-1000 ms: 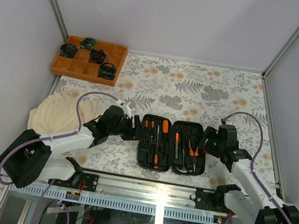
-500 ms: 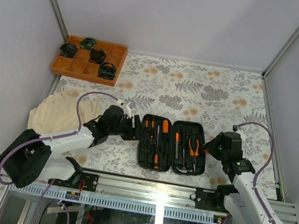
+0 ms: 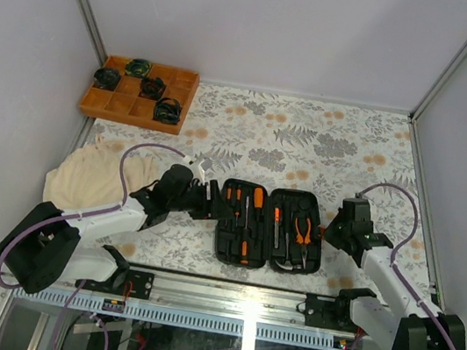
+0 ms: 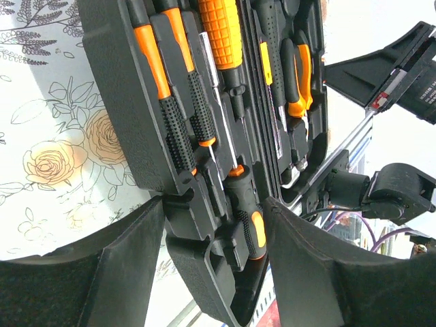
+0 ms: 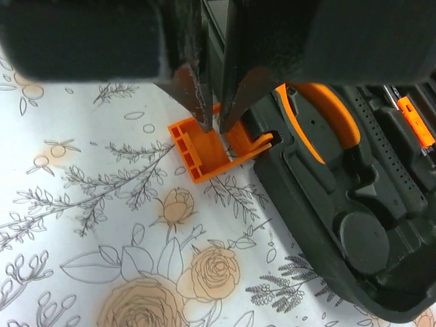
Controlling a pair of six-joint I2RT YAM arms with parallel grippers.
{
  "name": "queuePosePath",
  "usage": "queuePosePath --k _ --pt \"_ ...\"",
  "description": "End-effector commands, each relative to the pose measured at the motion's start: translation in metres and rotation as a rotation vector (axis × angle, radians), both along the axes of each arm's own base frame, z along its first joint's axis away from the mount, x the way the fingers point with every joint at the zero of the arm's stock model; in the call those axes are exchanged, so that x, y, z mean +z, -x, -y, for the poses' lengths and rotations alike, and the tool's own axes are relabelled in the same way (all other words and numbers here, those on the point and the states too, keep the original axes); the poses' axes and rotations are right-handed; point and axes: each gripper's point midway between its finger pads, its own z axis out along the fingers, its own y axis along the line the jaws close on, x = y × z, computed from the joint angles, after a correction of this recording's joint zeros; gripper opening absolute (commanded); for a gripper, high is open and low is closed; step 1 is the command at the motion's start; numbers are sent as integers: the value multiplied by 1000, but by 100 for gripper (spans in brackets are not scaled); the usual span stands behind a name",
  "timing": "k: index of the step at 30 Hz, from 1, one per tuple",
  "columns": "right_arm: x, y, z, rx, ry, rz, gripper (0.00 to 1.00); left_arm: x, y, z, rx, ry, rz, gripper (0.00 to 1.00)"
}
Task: Sort the tools into containers
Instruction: Close the storage box at the center of the board.
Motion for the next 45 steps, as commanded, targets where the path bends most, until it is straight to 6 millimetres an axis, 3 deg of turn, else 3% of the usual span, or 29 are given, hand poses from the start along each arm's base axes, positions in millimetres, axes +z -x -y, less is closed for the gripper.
queuePosePath --k 1,10,23,45 --pt "19 -19 -37 174 -138 63 16 41 -10 19 -39 106 104 57" --pt "19 -8 -71 338 -286 -8 16 60 -12 23 -36 148 119 57" --pt "16 1 -85 390 -370 -29 13 107 -16 21 15 254 189 46" --pt "12 1 -91 389 -415 -30 11 99 -14 62 -67 257 153 44"
